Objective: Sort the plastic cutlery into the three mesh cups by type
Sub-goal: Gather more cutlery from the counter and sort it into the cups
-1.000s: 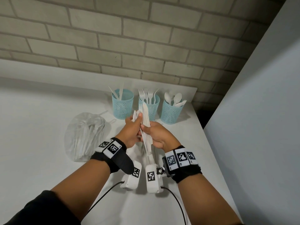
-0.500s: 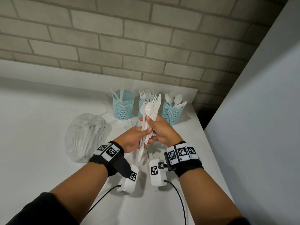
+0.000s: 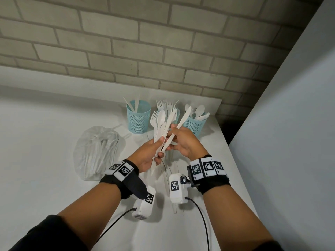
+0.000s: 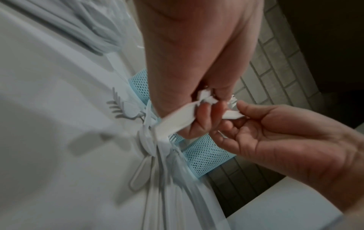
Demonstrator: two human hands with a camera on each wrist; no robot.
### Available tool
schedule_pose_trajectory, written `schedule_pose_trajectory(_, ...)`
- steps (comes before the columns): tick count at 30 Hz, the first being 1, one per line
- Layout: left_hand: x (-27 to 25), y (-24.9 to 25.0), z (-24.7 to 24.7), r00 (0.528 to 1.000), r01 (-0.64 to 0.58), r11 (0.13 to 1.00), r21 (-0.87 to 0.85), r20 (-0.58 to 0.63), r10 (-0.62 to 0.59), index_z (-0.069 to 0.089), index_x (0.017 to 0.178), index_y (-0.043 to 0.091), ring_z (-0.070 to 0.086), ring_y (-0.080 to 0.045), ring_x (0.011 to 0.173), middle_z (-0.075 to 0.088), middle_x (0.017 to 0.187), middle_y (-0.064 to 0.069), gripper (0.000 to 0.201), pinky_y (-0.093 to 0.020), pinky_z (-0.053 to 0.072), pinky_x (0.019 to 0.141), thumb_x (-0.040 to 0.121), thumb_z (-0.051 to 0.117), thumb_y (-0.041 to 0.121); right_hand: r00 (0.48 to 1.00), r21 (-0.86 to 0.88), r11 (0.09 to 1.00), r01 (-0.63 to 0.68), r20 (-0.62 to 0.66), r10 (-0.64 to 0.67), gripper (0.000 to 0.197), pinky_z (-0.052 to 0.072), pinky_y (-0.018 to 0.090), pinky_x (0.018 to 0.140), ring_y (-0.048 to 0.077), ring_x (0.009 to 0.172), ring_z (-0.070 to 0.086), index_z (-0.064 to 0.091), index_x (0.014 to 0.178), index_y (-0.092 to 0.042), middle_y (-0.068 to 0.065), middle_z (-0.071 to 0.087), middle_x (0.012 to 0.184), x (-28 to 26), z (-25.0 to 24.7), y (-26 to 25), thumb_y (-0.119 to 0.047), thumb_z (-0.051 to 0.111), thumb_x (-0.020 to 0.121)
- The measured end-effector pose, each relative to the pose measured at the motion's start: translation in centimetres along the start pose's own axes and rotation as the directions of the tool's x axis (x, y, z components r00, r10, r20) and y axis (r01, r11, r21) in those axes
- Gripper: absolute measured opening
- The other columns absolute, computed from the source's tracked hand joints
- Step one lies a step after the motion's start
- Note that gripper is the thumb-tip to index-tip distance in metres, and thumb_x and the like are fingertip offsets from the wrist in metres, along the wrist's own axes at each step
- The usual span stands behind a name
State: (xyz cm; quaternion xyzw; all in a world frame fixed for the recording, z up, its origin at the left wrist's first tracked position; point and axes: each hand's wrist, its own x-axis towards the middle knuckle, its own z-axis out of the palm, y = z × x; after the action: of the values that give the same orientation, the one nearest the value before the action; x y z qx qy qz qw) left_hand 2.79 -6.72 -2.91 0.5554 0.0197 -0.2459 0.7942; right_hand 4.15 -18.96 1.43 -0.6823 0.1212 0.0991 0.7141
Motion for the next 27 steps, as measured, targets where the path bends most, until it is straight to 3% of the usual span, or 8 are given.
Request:
schedule_pose_trajectory(4,0.0,-0.2,-0.1,1.0,0.003,1.0,-0.017,-0.015,-0.003,0.056,0.112,0.021,0.037,-0.002,0.044,0.059,0.083,0.0,0.018,-0.012,0.026,0.041,0.097,0.047,0.028,0.999,-0.034,0.998,0.046,-0.001,-0.047,0.033,0.055,0.038,0.067,0.022,0.072,0.064,0.059,0.11,-0.004,0.01,0.066,0.09,0.0,0.0,0.3,-0.029,0.042,0.1)
schedule_pose_trajectory(10,0.4,-0.4,-0.3,0.996,-0.064,0.998,-0.013,-0.068,0.063,0.057,0.108,0.02,0.038,-0.002,0.043,0.053,0.083,-0.001,0.016,-0.012,0.026,0.039,0.092,0.058,0.019,0.994,-0.002,0.995,0.1,-0.039,-0.1,0.012,0.054,0.031,0.07,0.018,0.072,0.063,0.062,0.091,-0.005,0.013,0.066,0.089,0.5,0.7,1.1,-0.012,0.053,0.094)
schedule_pose_trajectory(14,0.5,-0.3,-0.2,0.992,-0.087,0.996,-0.003,-0.09,0.087,0.056,0.113,0.021,0.038,-0.002,0.044,0.055,0.084,-0.002,0.021,-0.011,0.027,0.037,0.095,0.052,0.029,0.996,0.039,0.996,0.075,-0.056,-0.073,0.016,0.054,0.032,0.07,0.022,0.074,0.064,0.063,0.101,0.004,0.015,0.067,0.088,0.8,0.9,1.0,-0.002,0.053,0.09)
schedule_pose_trajectory(17,0.7,-0.4,-0.3,0.995,-0.051,0.998,-0.035,-0.088,0.048,0.054,0.122,0.019,0.039,-0.003,0.043,0.056,0.095,-0.008,0.034,-0.011,0.026,0.036,0.098,0.042,0.039,0.999,0.072,0.996,0.051,-0.014,-0.05,0.019,0.053,0.035,0.074,0.023,0.074,0.064,0.065,0.095,-0.002,0.019,0.066,0.099,0.8,0.8,0.8,-0.001,0.046,0.093)
schedule_pose_trajectory(23,0.2,-0.3,-0.5,0.993,-0.03,0.999,-0.016,-0.114,0.028,0.059,0.111,0.016,0.046,-0.005,0.044,0.058,0.081,0.0,0.024,-0.01,0.025,0.037,0.098,0.046,0.033,0.999,0.218,0.976,0.03,-0.02,-0.026,0.023,0.053,0.034,0.072,0.024,0.079,0.064,0.057,0.107,0.002,0.024,0.062,0.114,0.9,0.5,0.6,-0.007,0.038,0.099)
schedule_pose_trajectory(25,0.0,-0.3,-0.7,0.992,-0.025,0.999,-0.022,-0.127,0.022,0.059,0.114,0.013,0.05,-0.005,0.044,0.059,0.083,0.001,0.027,-0.01,0.028,0.036,0.096,0.05,0.031,0.997,0.301,0.952,0.058,-0.063,-0.041,0.022,0.055,0.034,0.073,0.03,0.089,0.065,0.052,0.112,0.005,0.024,0.062,0.112,1.3,0.3,0.5,-0.004,0.038,0.098)
schedule_pose_trajectory(27,-0.1,-0.3,-0.9,0.991,-0.017,0.999,-0.038,-0.13,0.012,0.059,0.119,0.01,0.055,-0.005,0.043,0.06,0.089,0.001,0.031,-0.01,0.032,0.035,0.095,0.052,0.028,0.994,0.36,0.928,0.092,-0.093,-0.063,0.017,0.053,0.036,0.081,0.033,0.098,0.063,0.05,0.108,0.003,0.022,0.062,0.103,1.4,0.1,0.5,-0.001,0.037,0.098)
